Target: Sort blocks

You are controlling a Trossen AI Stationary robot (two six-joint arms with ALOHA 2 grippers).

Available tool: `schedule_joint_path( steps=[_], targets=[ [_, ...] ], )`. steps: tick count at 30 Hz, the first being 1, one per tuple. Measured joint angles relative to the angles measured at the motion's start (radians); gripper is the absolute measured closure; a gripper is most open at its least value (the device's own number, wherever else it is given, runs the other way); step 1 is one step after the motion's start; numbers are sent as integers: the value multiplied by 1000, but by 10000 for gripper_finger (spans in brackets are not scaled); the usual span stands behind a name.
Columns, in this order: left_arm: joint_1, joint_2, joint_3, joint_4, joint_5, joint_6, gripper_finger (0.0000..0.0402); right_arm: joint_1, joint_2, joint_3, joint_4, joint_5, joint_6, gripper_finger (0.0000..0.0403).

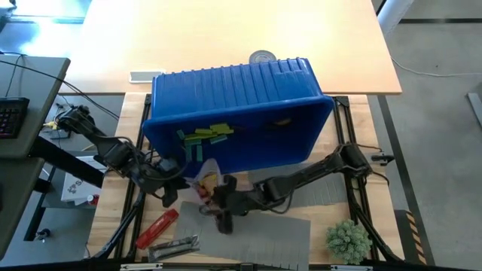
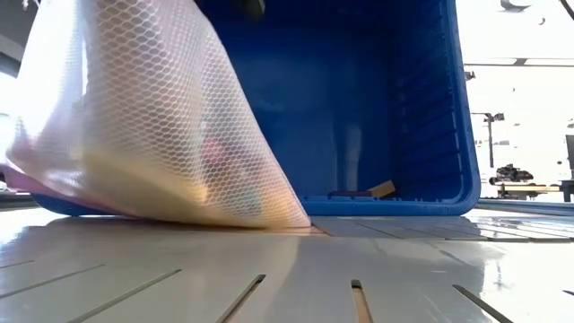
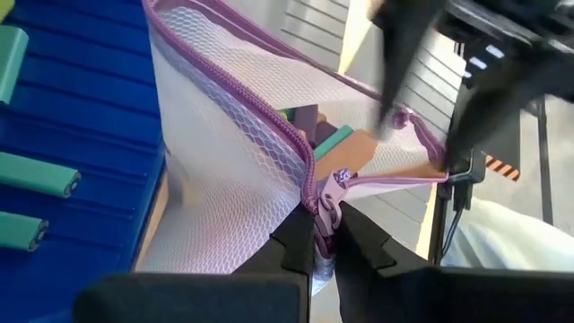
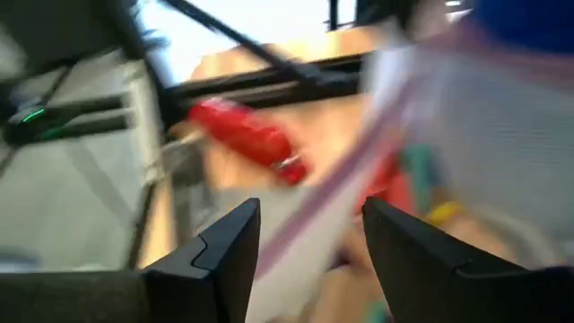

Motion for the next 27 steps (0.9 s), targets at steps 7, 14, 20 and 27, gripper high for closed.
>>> schedule_joint_path(
  steps=[7,14,20,27],
  targets=[
    [1,-14,0,2,-29,-26,400,27,-3,0,-246,-66,49,218],
    [-6,-10,0,2,10,-56,400,-6,-37,38,-611,135,129,217],
    [-51,14,0,2,15,-107,400,-77,-47,107,-805,278,129,217],
    [-99,50,0,-12,-29,-186,400,-140,-48,111,-764,124,55,217]
  ],
)
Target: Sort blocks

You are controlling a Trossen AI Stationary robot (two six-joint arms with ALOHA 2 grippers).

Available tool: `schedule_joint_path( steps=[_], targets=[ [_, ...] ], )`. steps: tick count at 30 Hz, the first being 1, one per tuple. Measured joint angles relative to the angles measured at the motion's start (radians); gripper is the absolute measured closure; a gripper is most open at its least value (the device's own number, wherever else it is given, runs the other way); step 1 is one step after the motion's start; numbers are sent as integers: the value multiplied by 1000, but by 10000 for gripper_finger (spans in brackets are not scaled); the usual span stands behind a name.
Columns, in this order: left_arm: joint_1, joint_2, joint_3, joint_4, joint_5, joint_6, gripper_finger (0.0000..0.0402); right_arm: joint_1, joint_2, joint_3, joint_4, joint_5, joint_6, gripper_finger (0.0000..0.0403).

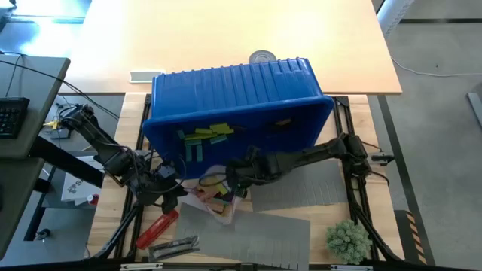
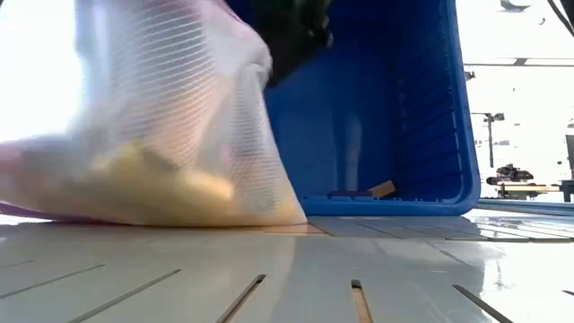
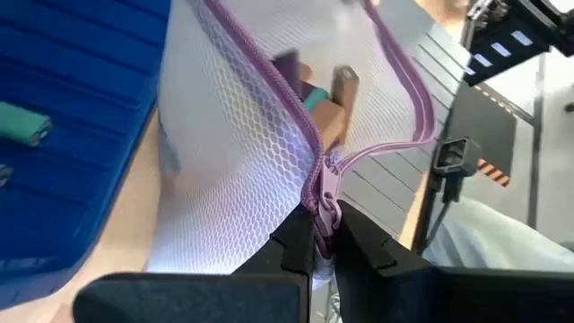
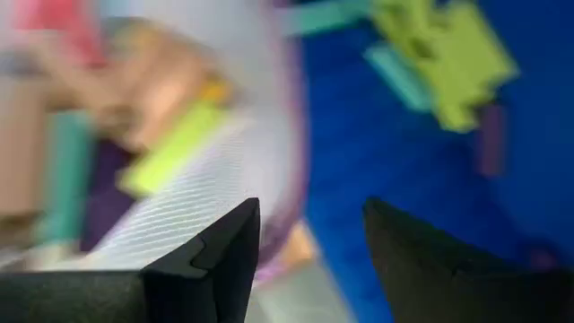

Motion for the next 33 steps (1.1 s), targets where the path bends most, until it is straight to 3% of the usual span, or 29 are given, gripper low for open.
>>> schedule_joint_path(
  steps=[6,10,14,18,23,27,33],
  targets=[
    [15,-6,0,-88,-51,-63,400,72,-18,2,203,-165,-110,217],
    [46,-6,0,-103,-53,-72,400,107,3,2,274,-188,-128,217],
    [53,-6,0,-104,-47,-67,400,113,14,0,263,-85,-8,217],
    [51,-6,0,-105,-44,-72,400,111,14,0,340,-33,243,217],
    [47,-6,0,-106,-52,-57,400,165,35,3,489,30,205,217],
    [47,-6,0,-107,-55,-38,400,177,87,-1,398,164,278,217],
    [47,-5,0,-108,-44,-22,400,163,138,1,335,159,375,217]
  ],
)
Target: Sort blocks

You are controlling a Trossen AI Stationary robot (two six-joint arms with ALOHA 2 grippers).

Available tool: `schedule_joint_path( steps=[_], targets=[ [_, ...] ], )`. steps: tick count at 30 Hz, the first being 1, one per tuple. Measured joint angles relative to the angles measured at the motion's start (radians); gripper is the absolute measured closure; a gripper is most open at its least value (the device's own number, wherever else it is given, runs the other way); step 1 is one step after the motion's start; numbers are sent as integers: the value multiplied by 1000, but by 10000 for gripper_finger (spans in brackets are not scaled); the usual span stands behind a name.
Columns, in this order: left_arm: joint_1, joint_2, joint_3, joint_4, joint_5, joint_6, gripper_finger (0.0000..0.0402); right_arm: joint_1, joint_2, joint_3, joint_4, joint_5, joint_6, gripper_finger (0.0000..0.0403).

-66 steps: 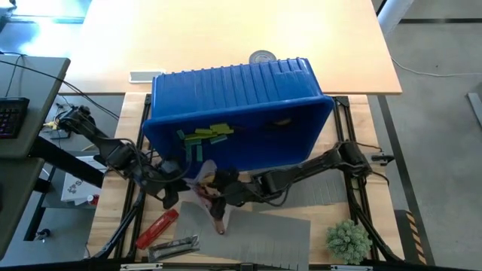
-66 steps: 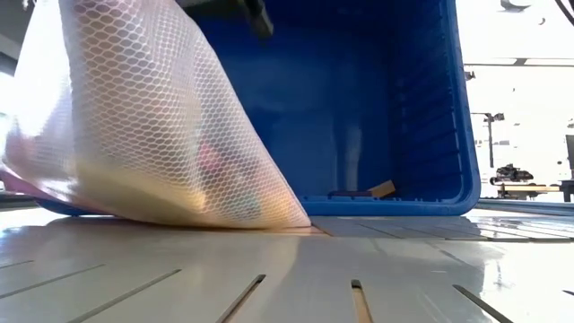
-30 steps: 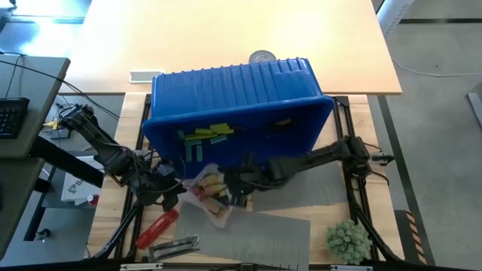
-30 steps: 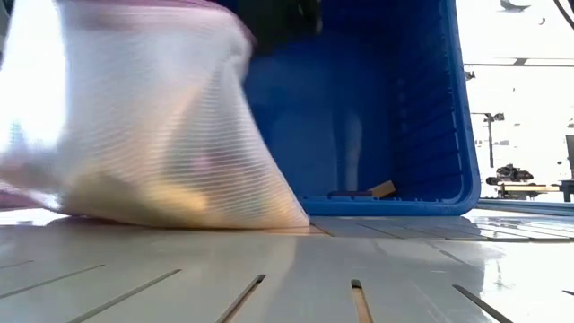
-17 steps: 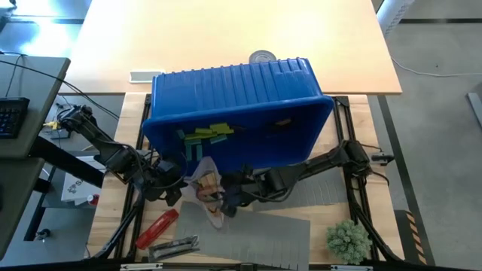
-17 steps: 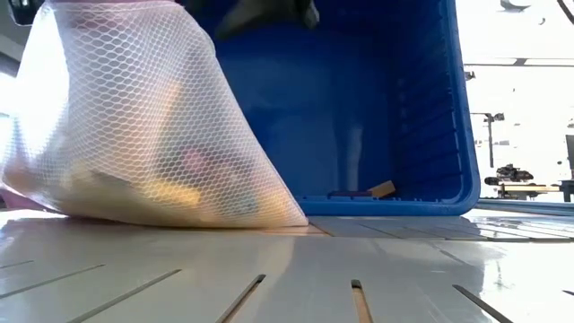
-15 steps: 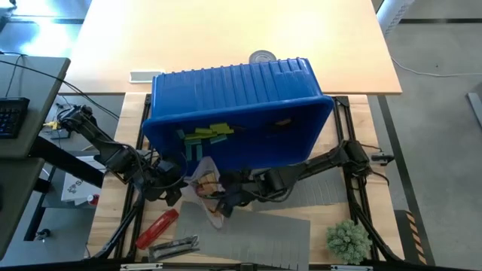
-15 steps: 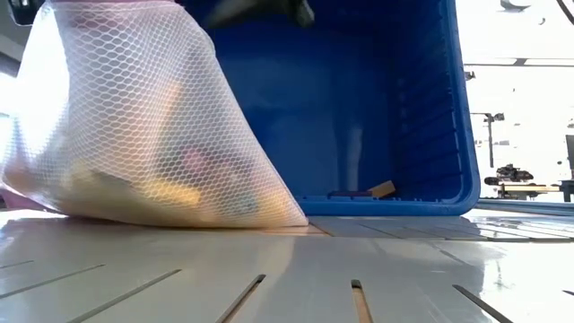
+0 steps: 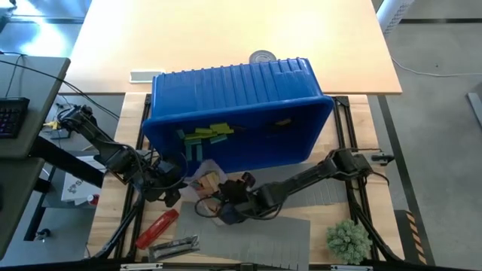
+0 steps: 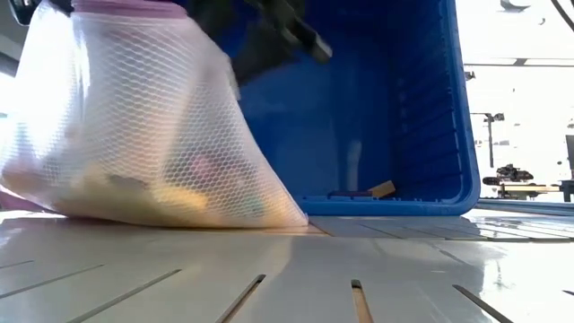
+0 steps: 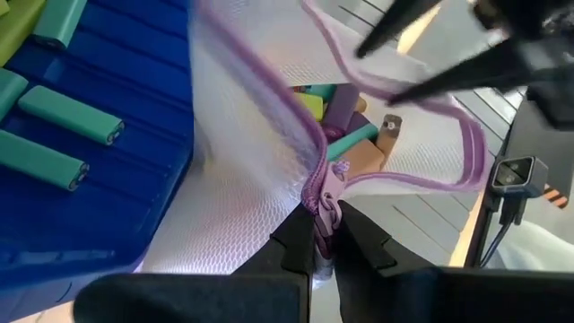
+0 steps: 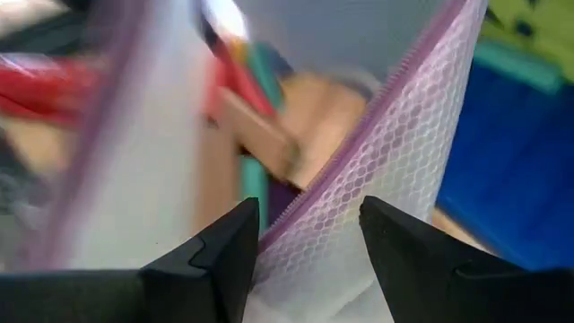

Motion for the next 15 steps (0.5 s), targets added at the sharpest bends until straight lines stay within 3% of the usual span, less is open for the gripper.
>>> schedule_joint_path(
  steps=[9,15],
  targets=[
    [-44,0,0,2,20,-18,400,-67,-37,-1,-356,62,136,217],
    [-104,24,0,3,12,-84,400,-178,-48,-1,-413,43,40,217]
  ],
)
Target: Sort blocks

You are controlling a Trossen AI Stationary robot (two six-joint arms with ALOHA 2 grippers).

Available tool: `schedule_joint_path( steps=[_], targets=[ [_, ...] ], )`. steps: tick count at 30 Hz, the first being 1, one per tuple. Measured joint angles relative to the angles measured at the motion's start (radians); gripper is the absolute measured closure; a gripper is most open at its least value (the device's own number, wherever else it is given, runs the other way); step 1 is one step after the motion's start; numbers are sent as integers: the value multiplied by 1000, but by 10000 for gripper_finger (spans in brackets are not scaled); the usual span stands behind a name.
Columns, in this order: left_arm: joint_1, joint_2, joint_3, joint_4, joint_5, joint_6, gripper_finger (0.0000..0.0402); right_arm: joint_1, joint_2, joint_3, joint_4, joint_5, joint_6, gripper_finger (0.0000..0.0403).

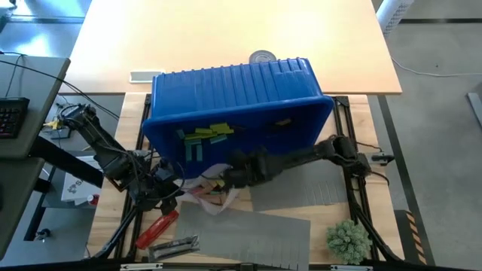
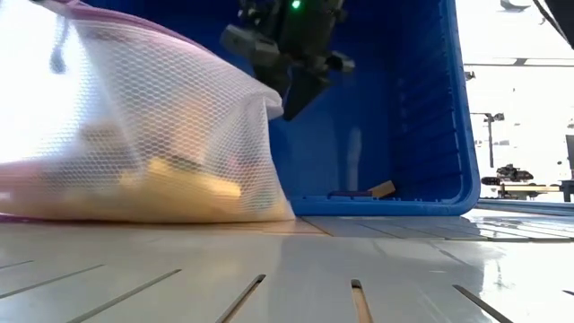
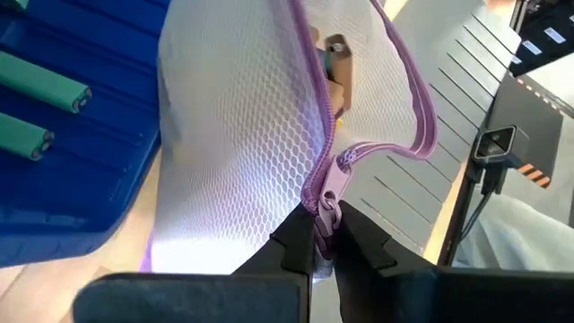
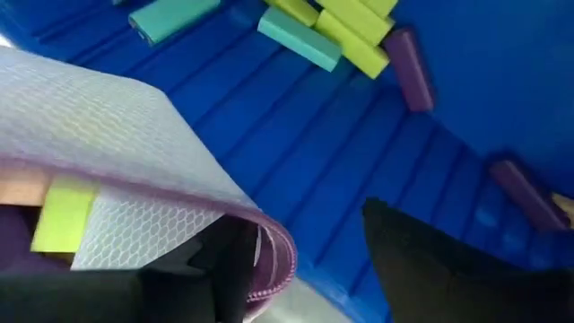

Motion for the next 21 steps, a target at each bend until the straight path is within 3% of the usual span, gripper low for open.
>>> schedule_joint_path(
  steps=[6,13,21],
  targets=[
    [-48,51,0,2,-43,-87,400,-88,-1,0,81,-127,-165,217],
    [-30,50,0,0,-70,-80,400,-73,-57,0,167,-204,-339,217],
    [14,50,0,-3,-71,-39,400,-64,-45,-36,219,-473,-224,217]
  ],
)
